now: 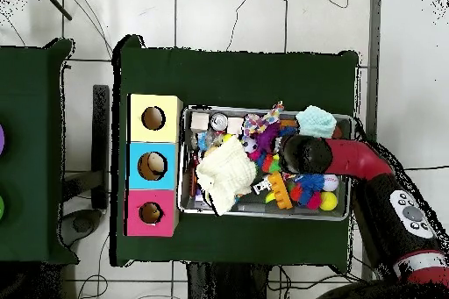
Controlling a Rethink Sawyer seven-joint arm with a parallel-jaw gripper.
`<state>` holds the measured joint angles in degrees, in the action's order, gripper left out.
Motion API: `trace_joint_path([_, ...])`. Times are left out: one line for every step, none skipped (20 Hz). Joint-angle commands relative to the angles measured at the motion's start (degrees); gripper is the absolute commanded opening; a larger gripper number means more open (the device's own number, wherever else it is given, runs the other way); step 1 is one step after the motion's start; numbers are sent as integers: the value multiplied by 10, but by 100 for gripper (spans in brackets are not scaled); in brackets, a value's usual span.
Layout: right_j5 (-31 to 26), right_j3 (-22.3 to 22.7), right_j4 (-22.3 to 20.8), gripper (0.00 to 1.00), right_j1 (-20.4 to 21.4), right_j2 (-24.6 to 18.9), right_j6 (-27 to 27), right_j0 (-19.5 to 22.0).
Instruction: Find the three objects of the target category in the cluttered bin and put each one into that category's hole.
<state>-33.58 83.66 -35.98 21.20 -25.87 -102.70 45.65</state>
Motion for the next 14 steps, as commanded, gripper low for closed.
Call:
trace_joint_path([142,56,3,100,-77,-10,-108,-66])
trace_joint_path([150,61,10,100,-75,-4,-121,-75])
trace_joint_path([157,66,17,100,-72,2,-135,-83])
trace_joint_path([161,70,24,100,-71,8,-145,-90])
trace_joint_path([165,73,30,100,-68,13,-149,-95])
trace_joint_path([168,76,37,100,-66,18,-154,-100])
trace_joint_path([169,79,42,100,-62,22,-155,-104])
trace_joint_path([170,81,46,100,-62,25,-152,-106])
trace_joint_path([170,84,51,100,-60,27,-149,-108])
trace_joint_path([172,85,56,100,-60,28,-145,-108])
trace_joint_path([172,86,62,100,-60,30,-143,-110])
trace_joint_path([173,88,67,100,-60,33,-143,-112])
trace_joint_path([171,91,74,100,-57,38,-145,-115])
trace_joint_path([161,99,83,100,-50,42,-150,-122])
